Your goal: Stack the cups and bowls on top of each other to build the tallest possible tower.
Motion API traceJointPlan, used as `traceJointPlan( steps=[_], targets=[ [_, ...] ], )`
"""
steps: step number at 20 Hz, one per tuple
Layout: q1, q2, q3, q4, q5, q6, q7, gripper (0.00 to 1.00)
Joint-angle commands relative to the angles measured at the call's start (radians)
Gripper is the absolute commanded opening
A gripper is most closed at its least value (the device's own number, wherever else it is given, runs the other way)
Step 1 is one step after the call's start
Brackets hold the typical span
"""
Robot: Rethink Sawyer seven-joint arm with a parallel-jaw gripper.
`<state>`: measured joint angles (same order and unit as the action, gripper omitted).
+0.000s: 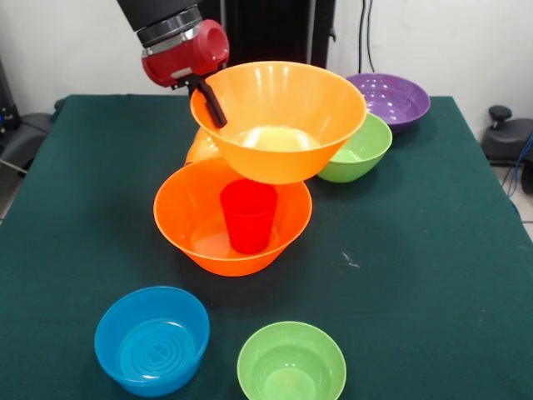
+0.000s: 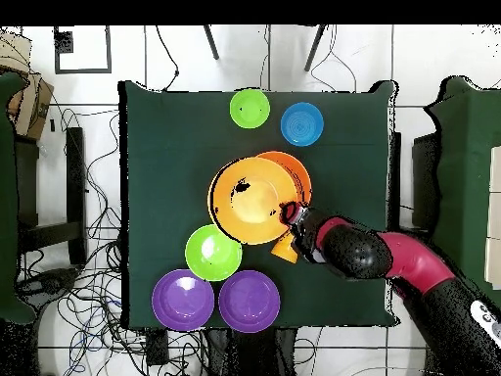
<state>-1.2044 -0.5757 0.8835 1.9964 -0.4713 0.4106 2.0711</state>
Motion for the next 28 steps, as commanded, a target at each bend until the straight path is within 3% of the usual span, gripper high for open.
traceJointPlan(
  steps=[1,19,28],
  targets=[
    [0.0,0.052,0.051,-0.125,-0.09,0.139,-0.296,0.0],
    [-0.026,0.07,0.084,-0.141,-0.132,0.182,-0.281,0.0],
    [-0.027,0.096,0.098,-0.187,-0.131,0.217,-0.319,0.0]
  ],
)
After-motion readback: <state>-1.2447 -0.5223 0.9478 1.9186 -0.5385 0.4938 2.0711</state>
